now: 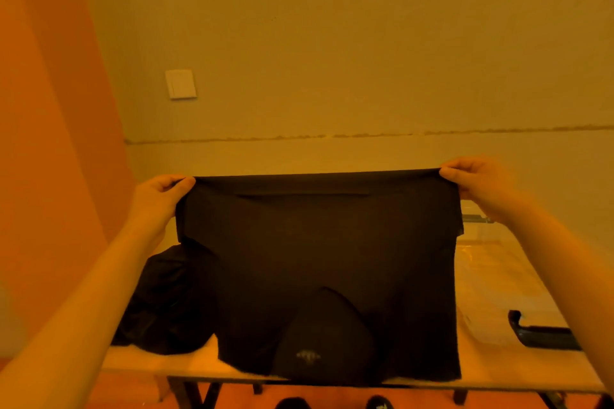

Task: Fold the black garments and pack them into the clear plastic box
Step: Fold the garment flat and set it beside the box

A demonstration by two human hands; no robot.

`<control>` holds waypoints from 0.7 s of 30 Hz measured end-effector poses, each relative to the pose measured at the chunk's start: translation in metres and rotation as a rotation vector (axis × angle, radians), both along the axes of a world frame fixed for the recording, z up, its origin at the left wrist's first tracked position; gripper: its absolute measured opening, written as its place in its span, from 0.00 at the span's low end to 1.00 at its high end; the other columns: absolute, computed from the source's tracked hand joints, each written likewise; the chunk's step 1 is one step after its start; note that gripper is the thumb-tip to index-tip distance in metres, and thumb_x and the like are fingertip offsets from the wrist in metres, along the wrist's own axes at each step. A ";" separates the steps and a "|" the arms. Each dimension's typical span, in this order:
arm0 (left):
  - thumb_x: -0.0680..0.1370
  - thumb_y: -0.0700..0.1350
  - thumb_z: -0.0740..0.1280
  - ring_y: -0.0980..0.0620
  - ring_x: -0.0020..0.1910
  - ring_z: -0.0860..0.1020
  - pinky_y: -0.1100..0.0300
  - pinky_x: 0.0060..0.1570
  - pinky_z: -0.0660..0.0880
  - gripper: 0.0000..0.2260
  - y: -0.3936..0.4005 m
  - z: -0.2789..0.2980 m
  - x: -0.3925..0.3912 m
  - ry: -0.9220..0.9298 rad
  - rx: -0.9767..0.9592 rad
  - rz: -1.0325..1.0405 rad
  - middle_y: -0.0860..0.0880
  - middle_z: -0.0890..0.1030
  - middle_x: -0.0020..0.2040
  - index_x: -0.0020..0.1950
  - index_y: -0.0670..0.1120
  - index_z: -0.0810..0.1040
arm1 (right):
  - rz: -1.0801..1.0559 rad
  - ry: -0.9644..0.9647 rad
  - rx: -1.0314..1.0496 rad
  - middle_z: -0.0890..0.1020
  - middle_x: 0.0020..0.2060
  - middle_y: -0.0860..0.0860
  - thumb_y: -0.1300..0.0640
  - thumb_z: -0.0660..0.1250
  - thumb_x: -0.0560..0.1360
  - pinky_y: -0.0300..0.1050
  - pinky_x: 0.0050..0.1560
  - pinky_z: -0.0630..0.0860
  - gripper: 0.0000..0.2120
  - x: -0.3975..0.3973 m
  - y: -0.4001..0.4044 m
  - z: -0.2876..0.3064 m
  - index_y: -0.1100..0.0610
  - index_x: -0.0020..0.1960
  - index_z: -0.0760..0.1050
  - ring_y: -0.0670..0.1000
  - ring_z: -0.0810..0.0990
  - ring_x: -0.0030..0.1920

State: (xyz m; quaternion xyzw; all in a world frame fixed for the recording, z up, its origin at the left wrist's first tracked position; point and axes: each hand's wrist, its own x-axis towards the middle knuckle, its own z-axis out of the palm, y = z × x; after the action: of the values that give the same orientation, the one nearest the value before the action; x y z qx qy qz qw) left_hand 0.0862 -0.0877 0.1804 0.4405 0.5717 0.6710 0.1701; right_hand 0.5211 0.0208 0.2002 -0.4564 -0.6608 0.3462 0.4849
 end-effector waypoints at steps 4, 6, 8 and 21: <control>0.77 0.41 0.67 0.52 0.41 0.79 0.59 0.43 0.75 0.03 0.052 -0.039 -0.017 -0.057 -0.178 -0.022 0.48 0.81 0.40 0.45 0.45 0.80 | -0.012 -0.104 -0.148 0.82 0.38 0.55 0.60 0.64 0.76 0.43 0.42 0.78 0.06 -0.014 0.053 -0.037 0.57 0.42 0.78 0.54 0.81 0.41; 0.77 0.41 0.66 0.57 0.31 0.78 0.68 0.30 0.73 0.04 0.090 -0.068 -0.025 -0.067 -0.278 -0.014 0.52 0.81 0.31 0.49 0.42 0.79 | -0.002 -0.145 -0.217 0.81 0.37 0.54 0.62 0.64 0.76 0.35 0.35 0.78 0.07 -0.027 0.086 -0.061 0.57 0.41 0.78 0.49 0.81 0.36; 0.77 0.40 0.66 0.55 0.32 0.77 0.68 0.28 0.71 0.07 0.127 -0.100 -0.031 -0.061 -0.359 0.001 0.50 0.80 0.33 0.53 0.40 0.79 | -0.010 -0.189 -0.286 0.81 0.37 0.54 0.63 0.63 0.76 0.32 0.30 0.76 0.07 -0.042 0.118 -0.090 0.58 0.42 0.78 0.46 0.80 0.34; 0.78 0.41 0.64 0.41 0.57 0.76 0.52 0.55 0.71 0.12 0.254 -0.209 -0.057 0.443 -0.613 0.134 0.39 0.79 0.56 0.59 0.38 0.76 | -0.186 -0.517 -0.279 0.80 0.42 0.53 0.60 0.65 0.76 0.44 0.45 0.73 0.05 -0.078 0.254 -0.220 0.59 0.51 0.77 0.52 0.78 0.42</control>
State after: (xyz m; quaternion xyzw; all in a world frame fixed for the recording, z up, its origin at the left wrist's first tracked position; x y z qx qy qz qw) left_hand 0.0289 0.1658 -0.0284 0.4653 0.7961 0.3671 0.1222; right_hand 0.4431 0.2751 -0.0195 -0.6499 -0.6639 0.2601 0.2630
